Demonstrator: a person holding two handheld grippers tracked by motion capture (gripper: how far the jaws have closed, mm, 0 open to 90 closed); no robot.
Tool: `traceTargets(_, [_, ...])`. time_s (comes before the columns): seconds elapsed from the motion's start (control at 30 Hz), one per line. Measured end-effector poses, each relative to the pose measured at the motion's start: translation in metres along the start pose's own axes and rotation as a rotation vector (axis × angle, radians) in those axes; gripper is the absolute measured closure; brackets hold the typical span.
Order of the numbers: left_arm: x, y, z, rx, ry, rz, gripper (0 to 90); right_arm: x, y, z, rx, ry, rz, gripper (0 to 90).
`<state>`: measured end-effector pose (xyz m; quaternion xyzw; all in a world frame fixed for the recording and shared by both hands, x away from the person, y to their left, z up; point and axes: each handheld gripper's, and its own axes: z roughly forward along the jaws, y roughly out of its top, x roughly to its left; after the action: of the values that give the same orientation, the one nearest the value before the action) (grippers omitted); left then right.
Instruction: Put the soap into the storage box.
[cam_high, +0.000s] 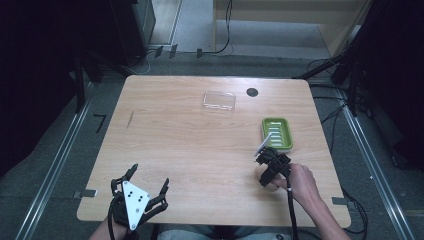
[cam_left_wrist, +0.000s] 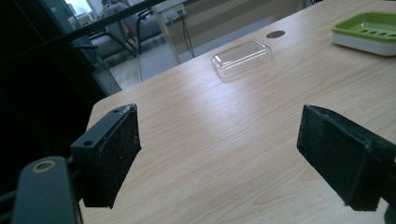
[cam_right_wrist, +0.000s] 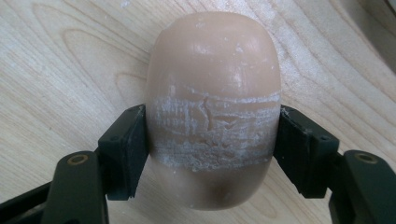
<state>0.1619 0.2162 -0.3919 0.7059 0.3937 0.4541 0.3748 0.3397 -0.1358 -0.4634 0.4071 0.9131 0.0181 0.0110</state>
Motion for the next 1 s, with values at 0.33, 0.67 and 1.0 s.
traceTargets(0.33, [-0.0006,0.0001,0.0002,0.002,0.0,0.006,14.0,-0.0006,0.002,0.0041,0.012,0.003,-0.004,32.4])
traceTargets(0.67, [-0.0011,0.0001,0.0,-0.001,0.0,0.008,13.9,-0.0013,0.0011,0.0042,0.003,0.005,-0.011,32.9])
traceTargets(1.0, [-0.0009,0.0001,0.0002,0.0,0.002,0.007,14.0,0.0005,0.0021,0.0022,0.015,-0.018,0.002,33.3])
